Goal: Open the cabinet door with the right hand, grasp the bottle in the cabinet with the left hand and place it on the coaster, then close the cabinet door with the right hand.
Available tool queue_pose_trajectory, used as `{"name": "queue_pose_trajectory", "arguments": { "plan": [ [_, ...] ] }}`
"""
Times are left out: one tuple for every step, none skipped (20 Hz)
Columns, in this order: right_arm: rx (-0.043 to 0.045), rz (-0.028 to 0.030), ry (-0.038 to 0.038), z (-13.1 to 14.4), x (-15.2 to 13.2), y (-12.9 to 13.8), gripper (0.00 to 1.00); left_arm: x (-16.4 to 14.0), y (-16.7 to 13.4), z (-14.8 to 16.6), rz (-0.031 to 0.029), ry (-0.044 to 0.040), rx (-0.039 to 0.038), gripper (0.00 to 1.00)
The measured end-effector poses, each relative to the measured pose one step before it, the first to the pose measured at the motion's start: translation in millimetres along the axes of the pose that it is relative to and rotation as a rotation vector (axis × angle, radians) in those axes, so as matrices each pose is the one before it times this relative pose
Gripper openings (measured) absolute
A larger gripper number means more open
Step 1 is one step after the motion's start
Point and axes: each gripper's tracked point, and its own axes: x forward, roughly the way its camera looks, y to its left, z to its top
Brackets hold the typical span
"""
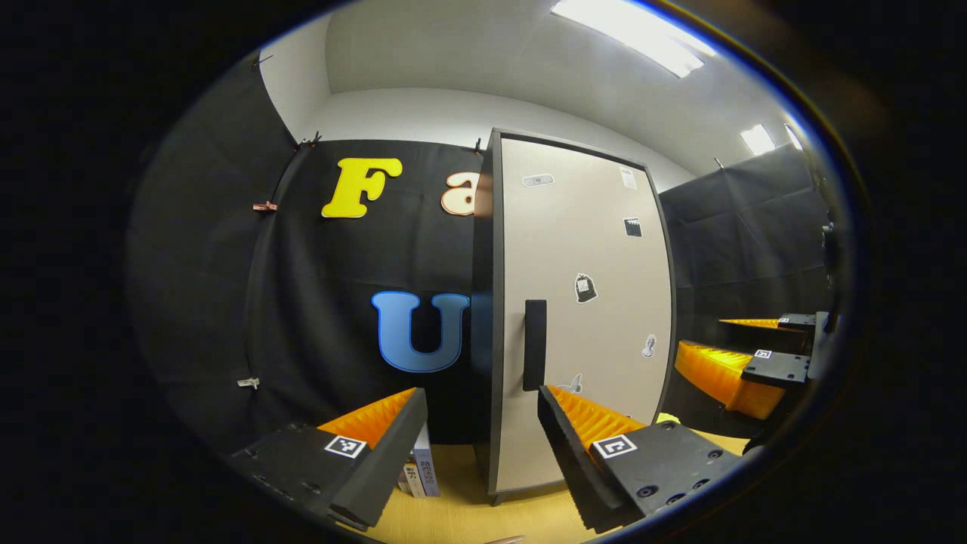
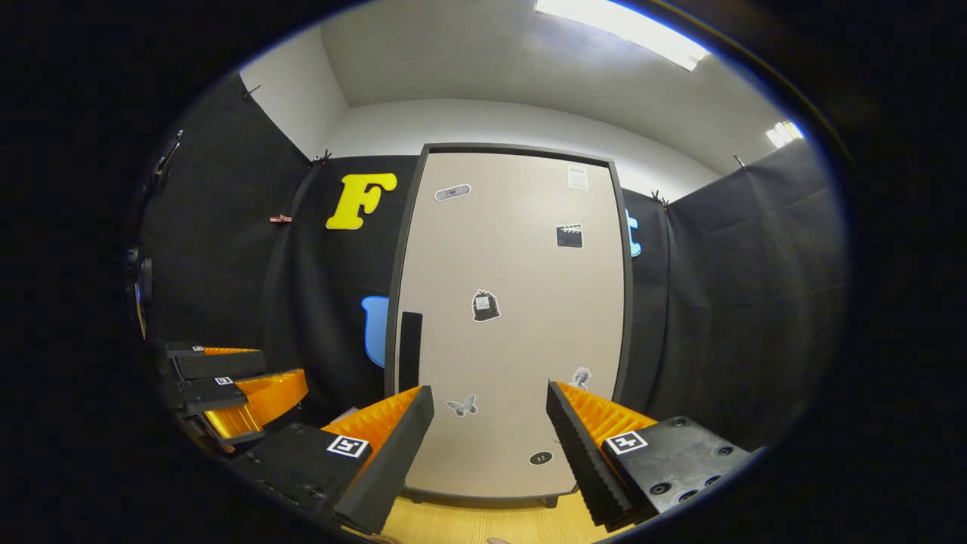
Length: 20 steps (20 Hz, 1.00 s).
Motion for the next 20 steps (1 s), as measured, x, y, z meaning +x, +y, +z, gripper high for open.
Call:
{"name": "queue_pose_trajectory", "arguments": {
  "plan": [
    [0.00172,0.00209,0.00244,-0.28,0.0,0.76,0.97,-0.66,0.36,0.2,0.00168,-0.00186,-0.00295,0.93],
    [0.00133,0.00202,0.00135,-0.06,-0.07,1.27,0.97,-0.7,1.49,0.67,0.00183,0.00112,0.00058,0.93],
    [0.00259,0.00354,-0.00031,0.36,1.65,2.24,0.97,-0.61,1.31,-0.93,0.00349,0.00255,0.00213,0.93],
    [0.00553,0.00627,-0.00124,0.3,2.24,4.1,0.97,-1.22,2.2,0.25,0.00414,0.00111,0.00026,0.93],
    [0.00663,0.00633,0.00112,0.73,1.56,4.18,0.97,-3.58,3.85,-2.53,-0.00036,0.00189,-0.0014,0.93],
    [0.00826,0.00954,-0.00055,0.22,3.47,5.94,0.97,-2.65,4.47,-1.08,0.00142,0.00026,-0.00237,0.93],
    [0.00902,0.00962,0.00134,-0.52,3.93,5.87,0.97,-0.91,3.61,0.07,0.00304,0.00173,-0.00027,0.93],
    [0.00872,0.00689,0.00155,-0.75,5.06,5.89,0.97,-1.51,4.03,0.1,0.00495,0.00193,0.00162,0.93],
    [0.00507,0.0027,0.00049,-0.78,5.09,4.57,0.97,-1.73,4.72,-0.8,0.00468,0.00169,0.00114,0.93],
    [-0.00068,-0.00028,-0.00068,-1.22,5.22,4.41,0.97,-1.47,4.57,-0.55,0.00472,0.00262,0.00115,0.93],
    [-0.00405,-0.00332,-0.00256,-0.72,4.89,2.76,0.98,-2.01,5.83,-1.08,0.00518,0.00221,0.0017,0.93],
    [-0.00351,-0.00395,-0.00195,-0.73,6.49,3.55,0.97,-2.16,6.0,0.27,0.00577,0.00049,0.0007,0.93],
    [0.00071,-0.00069,0.00136,-1.81,7.2,4.11,0.97,-2.02,5.19,-0.58,0.00393,-0.00177,-0.00006,0.93],
    [0.00633,0.00374,0.00377,-2.08,6.65,5.53,0.97,-0.76,5.28,0.86,0.00324,-0.00151,0.00091,0.93],
    [0.00889,0.00448,0.00266,-1.71,5.75,4.85,0.97,-0.82,5.31,-0.85,0.00396,-0.00094,0.00175,0.93],
    [0.00737,0.0019,0.00298,-2.24,6.74,4.68,0.97,1.1,4.66,0.01,0.00173,-0.00025,0.00256,0.93],
    [0.00363,0.00091,0.00145,-2.35,6.59,3.98,0.97,0.61,4.73,-2.45,0.00323,0.00068,0.00011,0.93],
    [-0.00094,-0.00039,0.00534,-3.73,6.76,3.28,0.97,0.76,5.39,-1.53,0.00471,0.00375,-0.0032,0.93],
    [-0.00363,0.00045,0.0083,-4.82,7.05,3.36,0.97,-0.03,3.5,-3.39,0.00257,0.00514,-0.00467,0.93],
    [-0.00391,0.00059,0.01086,-4.68,6.2,3.11,0.98,0.45,3.11,-1.86,0.00072,0.00461,-0.00591,0.93]
  ]
}}
